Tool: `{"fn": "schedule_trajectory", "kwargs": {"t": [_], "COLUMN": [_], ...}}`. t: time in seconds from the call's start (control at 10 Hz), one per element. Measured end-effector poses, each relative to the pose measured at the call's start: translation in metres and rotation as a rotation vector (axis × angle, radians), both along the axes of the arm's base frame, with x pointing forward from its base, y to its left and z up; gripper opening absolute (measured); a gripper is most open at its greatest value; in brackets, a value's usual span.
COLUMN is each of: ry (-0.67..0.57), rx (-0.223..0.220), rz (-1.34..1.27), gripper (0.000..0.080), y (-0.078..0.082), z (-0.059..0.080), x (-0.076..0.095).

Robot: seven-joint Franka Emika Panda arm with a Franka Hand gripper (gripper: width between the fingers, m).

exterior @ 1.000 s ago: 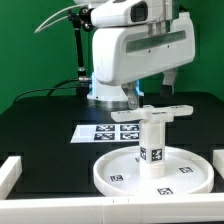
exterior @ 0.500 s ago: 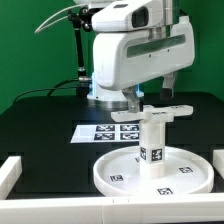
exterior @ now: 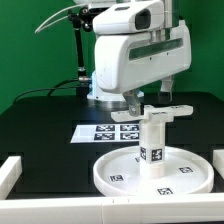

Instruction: Assemble round table

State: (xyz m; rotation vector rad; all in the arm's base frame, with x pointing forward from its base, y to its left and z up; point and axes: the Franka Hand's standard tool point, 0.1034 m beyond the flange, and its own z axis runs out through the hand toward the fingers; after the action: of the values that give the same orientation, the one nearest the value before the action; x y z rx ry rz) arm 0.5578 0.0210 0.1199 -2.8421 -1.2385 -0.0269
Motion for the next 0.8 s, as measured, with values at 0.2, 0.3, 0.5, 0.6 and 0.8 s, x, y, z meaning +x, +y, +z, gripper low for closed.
{"fn": "schedule_trajectory", "kwargs": {"t": [0.2, 0.3, 0.5, 0.6, 0.8], "ry": [0.012, 0.011, 0.018, 0.024, 0.031], "rx": [-0.01, -0.01, -0.01, -0.01, -0.011], "rz": [0.021, 0.02, 0.02, 0.02, 0.018], "gripper": [0.0649, 0.0649, 0.0649, 0.0649, 0.0649], "y": [0.002, 0.003, 0.002, 0.002, 0.002], "z": [-0.003, -0.003, -0.006, -0.008, -0.011], "x": [-0.003, -0.004, -0.008, -0.011, -0.014]}}
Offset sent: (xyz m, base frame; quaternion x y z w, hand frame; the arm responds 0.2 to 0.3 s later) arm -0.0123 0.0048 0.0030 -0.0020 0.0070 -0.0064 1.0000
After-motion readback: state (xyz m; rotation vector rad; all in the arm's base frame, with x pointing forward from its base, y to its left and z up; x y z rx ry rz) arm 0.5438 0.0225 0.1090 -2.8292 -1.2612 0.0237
